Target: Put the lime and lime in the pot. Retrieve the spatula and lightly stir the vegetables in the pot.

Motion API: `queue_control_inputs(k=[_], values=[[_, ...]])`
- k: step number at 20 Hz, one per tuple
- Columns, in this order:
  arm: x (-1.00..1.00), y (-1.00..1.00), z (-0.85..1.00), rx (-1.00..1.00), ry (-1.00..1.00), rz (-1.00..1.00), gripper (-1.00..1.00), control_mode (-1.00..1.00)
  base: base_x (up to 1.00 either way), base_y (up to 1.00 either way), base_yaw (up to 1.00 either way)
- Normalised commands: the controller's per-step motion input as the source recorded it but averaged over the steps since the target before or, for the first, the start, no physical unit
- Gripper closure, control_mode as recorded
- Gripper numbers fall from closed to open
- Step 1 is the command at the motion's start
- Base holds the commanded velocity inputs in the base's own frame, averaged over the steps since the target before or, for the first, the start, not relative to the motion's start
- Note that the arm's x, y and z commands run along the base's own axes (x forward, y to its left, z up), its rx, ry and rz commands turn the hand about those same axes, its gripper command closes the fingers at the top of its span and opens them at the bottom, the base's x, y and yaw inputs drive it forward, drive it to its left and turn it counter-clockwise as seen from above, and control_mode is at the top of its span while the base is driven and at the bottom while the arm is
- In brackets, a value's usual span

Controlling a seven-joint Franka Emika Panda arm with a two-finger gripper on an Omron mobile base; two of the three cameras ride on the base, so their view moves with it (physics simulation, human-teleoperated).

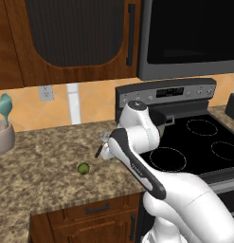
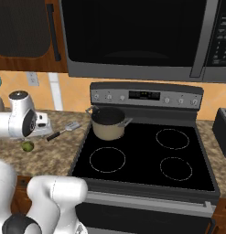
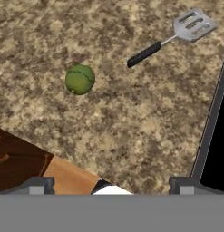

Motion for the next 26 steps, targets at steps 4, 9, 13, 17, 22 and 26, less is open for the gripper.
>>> queue_control_inputs(k=[4, 9, 13, 17, 22, 26], values=[[0.0, 0.65, -0.06, 0.0, 0.18, 0.0, -1.0, -1.0, 0.0, 0.0, 0.0], [0.02, 0.57, -0.22, -0.03, 0.14, 0.0, -1.0, -1.0, 0.0, 0.0, 0.0], [0.03, 0.36, -0.22, -0.01, 0.12, 0.0, -1.0, -1.0, 0.0, 0.0, 0.0], [0.26, 0.23, -0.3, 0.0, 0.07, -0.01, -1.0, -1.0, 0.0, 0.0, 0.0], [0.57, 0.01, -0.36, 0.0, 0.01, -0.09, -1.0, -1.0, 0.0, 0.0, 0.0], [0.49, 0.13, -0.37, 0.0, 0.0, -0.09, -1.0, -1.0, 0.0, 0.0, 0.0]])
